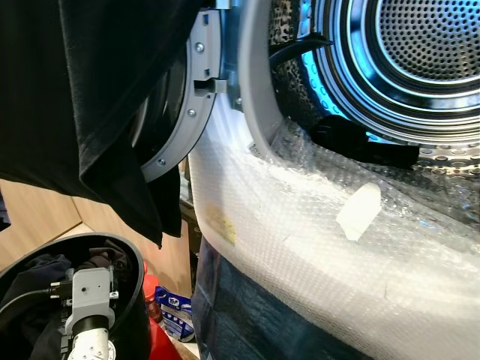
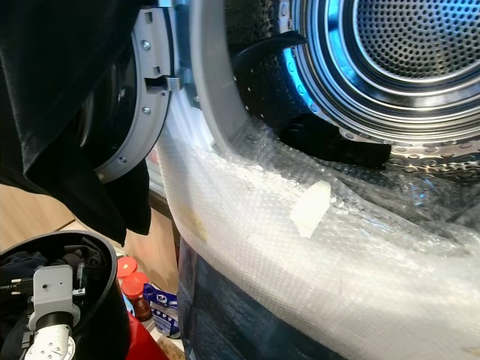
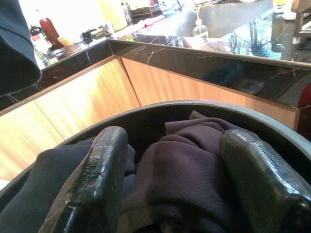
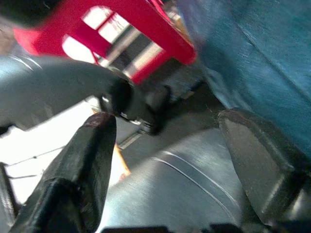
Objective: Clothes washing
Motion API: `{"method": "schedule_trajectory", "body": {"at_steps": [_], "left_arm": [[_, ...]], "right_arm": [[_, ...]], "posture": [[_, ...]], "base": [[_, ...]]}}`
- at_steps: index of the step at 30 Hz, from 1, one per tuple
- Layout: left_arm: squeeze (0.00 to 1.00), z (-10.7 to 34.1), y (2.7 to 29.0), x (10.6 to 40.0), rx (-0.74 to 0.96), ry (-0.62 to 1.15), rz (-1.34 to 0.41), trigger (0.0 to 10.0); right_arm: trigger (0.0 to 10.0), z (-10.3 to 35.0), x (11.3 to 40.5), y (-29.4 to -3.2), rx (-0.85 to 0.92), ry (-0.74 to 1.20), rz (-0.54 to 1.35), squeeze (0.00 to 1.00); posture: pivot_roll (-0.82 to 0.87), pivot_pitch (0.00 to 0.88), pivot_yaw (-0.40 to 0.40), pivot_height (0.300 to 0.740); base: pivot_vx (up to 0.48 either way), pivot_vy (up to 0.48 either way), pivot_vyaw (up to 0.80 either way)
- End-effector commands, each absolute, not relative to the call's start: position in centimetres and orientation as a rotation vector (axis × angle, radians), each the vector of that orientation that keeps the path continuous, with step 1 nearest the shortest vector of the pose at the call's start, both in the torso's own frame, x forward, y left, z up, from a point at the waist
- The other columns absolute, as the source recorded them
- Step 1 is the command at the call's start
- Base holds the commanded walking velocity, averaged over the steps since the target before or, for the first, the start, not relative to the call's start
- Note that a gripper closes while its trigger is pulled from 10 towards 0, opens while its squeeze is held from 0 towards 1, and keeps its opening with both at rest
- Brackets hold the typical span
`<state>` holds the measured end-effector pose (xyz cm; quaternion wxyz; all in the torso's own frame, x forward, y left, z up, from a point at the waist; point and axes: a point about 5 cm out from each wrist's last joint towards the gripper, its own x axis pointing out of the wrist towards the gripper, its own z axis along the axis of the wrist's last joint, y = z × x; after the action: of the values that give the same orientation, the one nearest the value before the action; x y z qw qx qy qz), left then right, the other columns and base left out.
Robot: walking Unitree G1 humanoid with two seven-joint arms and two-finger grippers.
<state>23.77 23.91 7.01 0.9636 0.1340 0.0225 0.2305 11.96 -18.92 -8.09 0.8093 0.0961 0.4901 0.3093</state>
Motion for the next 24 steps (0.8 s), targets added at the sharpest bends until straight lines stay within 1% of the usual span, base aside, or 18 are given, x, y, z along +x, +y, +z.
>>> {"method": "schedule_trajectory", "body": {"at_steps": [1,3,4,6,8,9,10,12,15,16,17,22,24], "left_arm": [[0.0,7.1,24.2,23.7,0.27,0.04,0.472,10.0],[0.0,7.1,24.2,23.6,0.271,0.04,0.473,10.0],[0.0,7.2,24.3,23.7,0.272,0.04,0.475,10.0],[0.0,7.2,24.3,23.7,0.271,0.04,0.477,10.0],[0.0,7.2,24.2,23.8,0.268,0.039,0.477,10.0],[0.0,7.3,24.2,23.9,0.266,0.037,0.478,10.0],[0.0,7.3,24.1,23.9,0.263,0.036,0.478,10.0],[0.0,7.3,24.1,23.9,0.261,0.035,0.477,10.0],[0.0,7.2,24.0,23.9,0.259,0.036,0.474,10.0],[0.0,7.2,24.0,23.8,0.257,0.039,0.473,10.0],[0.0,7.2,24.1,23.8,0.256,0.04,0.474,10.0],[0.0,7.1,24.1,23.7,0.254,0.042,0.476,10.0],[0.0,7.2,24.1,23.8,0.251,0.041,0.479,10.0]], "right_arm": [[10.0,-9.0,10.6,-19.1,0.052,1.122,0.699,0.0],[10.0,-9.2,10.4,-19.1,0.024,1.136,0.7,0.0],[10.0,-9.7,10.4,-19.3,-0.059,1.156,0.646,0.0],[10.0,-10.0,10.4,-19.4,-0.108,1.179,0.617,0.0],[10.0,-10.5,10.2,-19.3,-0.14,1.225,0.546,0.0],[10.0,-10.5,10.3,-19.3,-0.137,1.222,0.51,0.0],[10.0,-10.7,10.4,-19.4,-0.109,1.231,0.425,0.0],[10.0,-10.8,10.5,-19.5,-0.072,1.251,0.348,0.0],[10.0,-10.9,10.3,-19.5,-0.043,1.275,0.316,0.0],[10.0,-11.1,9.8,-19.8,-0.068,1.331,0.285,0.0],[10.0,-11.2,9.6,-19.9,-0.055,1.352,0.237,0.0],[10.0,-11.3,9.5,-19.9,-0.005,1.357,0.172,0.0],[10.0,-11.3,9.5,-19.8,0.029,1.361,0.117,0.0]], "posture": [[0.02,0.005,-0.024,0.74],[0.03,0.007,-0.023,0.74],[0.03,0.012,-0.023,0.74],[0.03,0.015,-0.023,0.74],[0.03,0.018,-0.023,0.74],[0.03,0.019,-0.023,0.74],[0.03,0.019,-0.021,0.74],[0.04,0.018,-0.023,0.74],[0.04,0.018,-0.023,0.74],[0.04,0.021,-0.023,0.74],[0.03,0.024,-0.022,0.74],[0.03,0.024,-0.022,0.74],[0.04,0.035,-0.021,0.74]], "base": [[0.0,0.0,0.0],[0.0,0.0,0.0],[0.0,0.0,0.0],[0.0,0.0,0.0],[0.0,0.0,0.0],[0.0,0.0,0.0],[0.0,0.0,0.0],[0.0,0.0,0.0],[0.0,0.0,0.0],[0.0,0.0,0.0],[0.0,0.0,0.0],[0.0,0.0,0.0],[0.0,0.0,0.0]]}}
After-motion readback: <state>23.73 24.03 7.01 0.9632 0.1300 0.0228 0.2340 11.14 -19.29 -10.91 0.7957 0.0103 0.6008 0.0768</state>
